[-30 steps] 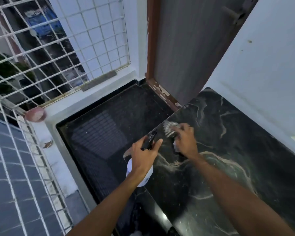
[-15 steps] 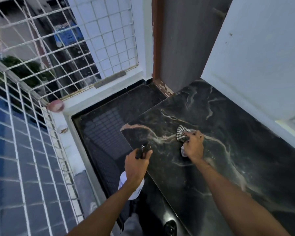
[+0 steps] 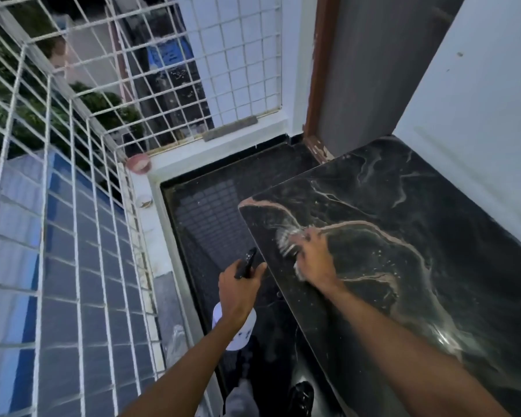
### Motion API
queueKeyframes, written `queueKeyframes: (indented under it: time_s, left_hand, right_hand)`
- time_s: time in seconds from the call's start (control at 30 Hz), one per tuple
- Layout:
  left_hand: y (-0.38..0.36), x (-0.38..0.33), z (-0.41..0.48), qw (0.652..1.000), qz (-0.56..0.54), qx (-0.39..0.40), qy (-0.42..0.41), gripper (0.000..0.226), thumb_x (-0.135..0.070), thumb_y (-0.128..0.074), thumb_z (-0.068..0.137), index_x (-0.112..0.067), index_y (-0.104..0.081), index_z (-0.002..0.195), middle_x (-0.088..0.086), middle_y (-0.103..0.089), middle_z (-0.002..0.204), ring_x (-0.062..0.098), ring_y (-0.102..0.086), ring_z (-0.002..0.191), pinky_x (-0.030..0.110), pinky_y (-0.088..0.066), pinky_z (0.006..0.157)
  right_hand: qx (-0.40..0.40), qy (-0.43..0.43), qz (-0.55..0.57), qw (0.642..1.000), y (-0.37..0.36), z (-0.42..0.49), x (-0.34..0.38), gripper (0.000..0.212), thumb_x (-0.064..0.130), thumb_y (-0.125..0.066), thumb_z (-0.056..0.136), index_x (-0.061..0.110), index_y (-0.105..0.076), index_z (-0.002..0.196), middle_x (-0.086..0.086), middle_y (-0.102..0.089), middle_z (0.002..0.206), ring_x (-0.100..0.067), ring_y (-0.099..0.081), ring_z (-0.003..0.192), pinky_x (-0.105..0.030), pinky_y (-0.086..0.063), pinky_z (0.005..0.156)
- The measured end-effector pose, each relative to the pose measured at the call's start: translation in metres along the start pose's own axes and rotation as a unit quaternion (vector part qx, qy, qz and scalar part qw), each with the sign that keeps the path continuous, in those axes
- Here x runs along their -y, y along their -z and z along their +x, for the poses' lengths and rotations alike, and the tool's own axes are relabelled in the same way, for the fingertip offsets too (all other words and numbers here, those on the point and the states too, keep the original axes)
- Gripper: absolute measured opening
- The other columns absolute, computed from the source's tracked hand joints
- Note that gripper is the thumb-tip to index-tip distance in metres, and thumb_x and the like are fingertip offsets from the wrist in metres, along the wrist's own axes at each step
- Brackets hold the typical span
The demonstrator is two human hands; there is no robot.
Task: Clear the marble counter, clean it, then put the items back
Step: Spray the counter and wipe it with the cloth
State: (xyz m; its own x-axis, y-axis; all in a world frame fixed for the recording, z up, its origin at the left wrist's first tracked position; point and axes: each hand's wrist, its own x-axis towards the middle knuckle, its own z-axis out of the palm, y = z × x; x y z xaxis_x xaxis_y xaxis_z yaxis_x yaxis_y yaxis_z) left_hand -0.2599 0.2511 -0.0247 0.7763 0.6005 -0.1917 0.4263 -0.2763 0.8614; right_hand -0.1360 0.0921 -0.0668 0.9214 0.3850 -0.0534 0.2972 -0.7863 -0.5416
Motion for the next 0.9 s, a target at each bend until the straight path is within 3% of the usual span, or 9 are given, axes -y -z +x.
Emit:
queueKeyframes:
  time_s: [0.07, 0.1, 0.23, 0.37, 0.53, 0.63, 0.73, 0.8, 0.9]
  left_hand:
    - [0.006, 0.004, 0.006, 1.0, -0.009, -0.006, 0.002, 0.054, -0.029, -0.083, 0.088, -0.021, -0.04, 0.056, -0.01, -0.04, 0.043, 0.007, -0.04, 0.045, 0.014, -0.033, 0.047]
    - [0.008, 0.005, 0.008, 1.0, -0.017, -0.011, 0.004, 0.052, -0.029, -0.083, 0.088, -0.021, -0.043, 0.056, -0.01, -0.041, 0.044, 0.007, -0.04, 0.045, 0.015, -0.033, 0.047]
    - [0.016, 0.006, 0.026, 0.999, -0.034, -0.008, 0.02, 0.039, -0.031, -0.083, 0.087, -0.021, -0.057, 0.061, -0.014, -0.054, 0.048, 0.002, -0.05, 0.049, 0.012, -0.038, 0.05]
    - [0.02, 0.006, 0.055, 0.999, -0.044, -0.01, 0.028, 0.049, -0.028, -0.084, 0.087, -0.02, -0.045, 0.058, -0.012, -0.043, 0.045, 0.003, -0.041, 0.045, 0.012, -0.034, 0.047]
    - [0.022, -0.001, 0.1, 0.998, -0.055, 0.006, 0.027, 0.049, -0.024, -0.084, 0.086, -0.022, -0.045, 0.057, -0.014, -0.048, 0.047, 0.003, -0.044, 0.048, 0.013, -0.036, 0.051]
    - [0.021, -0.007, 0.127, 0.998, -0.061, 0.024, 0.015, 0.05, -0.024, -0.083, 0.087, -0.022, -0.044, 0.056, -0.015, -0.046, 0.046, 0.004, -0.042, 0.047, 0.012, -0.037, 0.052]
    - [0.017, -0.015, 0.147, 0.996, -0.078, 0.04, 0.007, 0.044, -0.026, -0.084, 0.087, -0.014, -0.052, 0.06, -0.012, -0.048, 0.048, 0.004, -0.042, 0.048, 0.013, -0.04, 0.053]
    - [0.012, -0.02, 0.154, 0.995, -0.079, 0.056, -0.007, 0.042, -0.028, -0.084, 0.087, -0.012, -0.054, 0.062, -0.01, -0.048, 0.05, 0.005, -0.041, 0.05, 0.016, -0.04, 0.054]
    - [0.003, -0.032, 0.151, 0.994, -0.065, 0.088, -0.03, 0.044, -0.029, -0.083, 0.088, -0.018, -0.051, 0.059, -0.012, -0.048, 0.05, 0.006, -0.042, 0.051, 0.018, -0.04, 0.055]
  right_hand:
    - [-0.05, -0.12, 0.006, 0.992, 0.001, 0.019, 0.003, 0.049, -0.001, -0.053, 0.088, 0.024, -0.062, 0.129, -0.006, -0.041, 0.133, -0.033, -0.037, 0.124, -0.046, -0.054, 0.089]
    - [-0.047, -0.116, -0.016, 0.992, -0.003, 0.021, 0.011, 0.05, -0.001, -0.054, 0.087, 0.024, -0.061, 0.131, -0.006, -0.039, 0.135, -0.033, -0.035, 0.126, -0.046, -0.054, 0.089]
    - [0.042, 0.102, -0.068, 0.992, -0.03, 0.027, 0.035, 0.056, 0.0, -0.054, 0.088, 0.031, -0.057, 0.134, -0.001, -0.041, 0.133, -0.025, -0.038, 0.121, -0.04, -0.055, 0.088]
    - [-0.044, -0.074, -0.041, 0.995, -0.028, 0.084, 0.043, 0.049, 0.001, -0.057, 0.087, 0.025, -0.062, 0.13, -0.006, -0.042, 0.131, -0.032, -0.039, 0.118, -0.043, -0.054, 0.087]
    - [0.025, 0.106, -0.085, 0.99, -0.049, 0.119, 0.069, 0.062, 0.001, -0.057, 0.083, 0.033, -0.053, 0.137, -0.002, -0.039, 0.14, -0.029, -0.037, 0.123, -0.039, -0.056, 0.087]
    - [-0.06, -0.082, -0.055, 0.993, -0.025, 0.159, 0.034, 0.057, 0.003, -0.061, 0.085, 0.03, -0.058, 0.135, -0.006, -0.04, 0.137, -0.031, -0.037, 0.124, -0.046, -0.054, 0.094]
    - [-0.145, -0.248, -0.033, 0.957, 0.006, 0.178, -0.006, 0.053, 0.002, -0.061, 0.083, 0.023, -0.061, 0.132, -0.009, -0.04, 0.133, -0.038, -0.035, 0.123, -0.054, -0.054, 0.088]
    - [-0.138, -0.23, -0.054, 0.962, 0.006, 0.171, -0.006, 0.054, 0.0, -0.058, 0.083, 0.024, -0.059, 0.131, -0.01, -0.04, 0.134, -0.039, -0.034, 0.123, -0.054, -0.054, 0.088]
    - [-0.057, -0.097, -0.089, 0.99, -0.017, 0.133, 0.015, 0.058, 0.001, -0.054, 0.084, 0.03, -0.057, 0.134, -0.006, -0.041, 0.14, -0.032, -0.035, 0.124, -0.043, -0.054, 0.093]
